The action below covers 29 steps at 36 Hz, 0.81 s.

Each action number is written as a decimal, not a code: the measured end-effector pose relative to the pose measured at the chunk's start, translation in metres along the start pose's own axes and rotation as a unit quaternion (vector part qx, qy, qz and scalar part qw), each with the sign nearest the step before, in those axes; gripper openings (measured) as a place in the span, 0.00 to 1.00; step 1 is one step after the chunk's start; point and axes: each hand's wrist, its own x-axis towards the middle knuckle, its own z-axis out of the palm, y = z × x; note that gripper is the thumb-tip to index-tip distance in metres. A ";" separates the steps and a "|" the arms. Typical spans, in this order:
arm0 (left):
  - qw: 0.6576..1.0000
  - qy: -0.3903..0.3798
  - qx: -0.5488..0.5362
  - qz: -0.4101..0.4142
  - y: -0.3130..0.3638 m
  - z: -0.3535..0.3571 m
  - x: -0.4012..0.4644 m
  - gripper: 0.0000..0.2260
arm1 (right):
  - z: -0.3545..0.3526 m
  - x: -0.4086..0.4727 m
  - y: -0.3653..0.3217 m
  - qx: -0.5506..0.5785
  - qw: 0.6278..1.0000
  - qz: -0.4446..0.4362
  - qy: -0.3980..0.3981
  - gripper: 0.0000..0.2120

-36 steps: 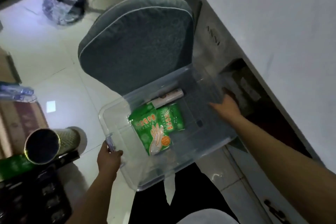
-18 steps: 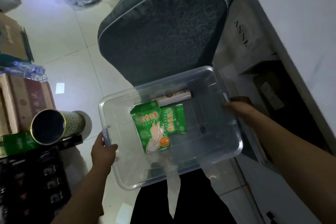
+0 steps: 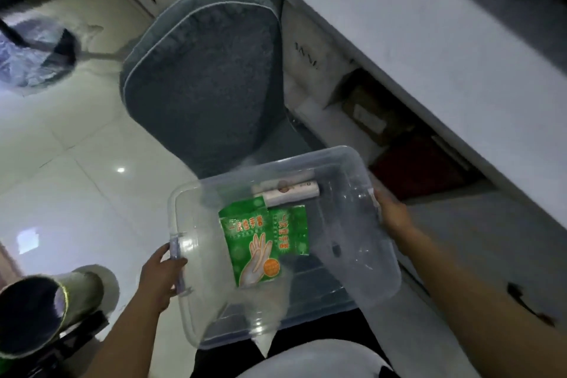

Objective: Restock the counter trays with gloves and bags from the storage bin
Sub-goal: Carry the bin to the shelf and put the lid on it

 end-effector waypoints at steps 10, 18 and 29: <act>0.971 -0.153 0.172 0.061 0.010 0.030 -0.033 0.19 | -0.058 -0.170 0.157 0.143 0.962 0.129 0.191 0.24; 0.882 -0.287 0.344 0.146 0.013 0.159 -0.121 0.12 | -0.132 -0.270 0.282 0.284 0.891 0.218 0.281 0.27; 0.674 -0.390 0.572 0.260 -0.084 0.360 -0.316 0.13 | -0.225 -0.368 0.465 0.462 0.742 0.277 0.398 0.18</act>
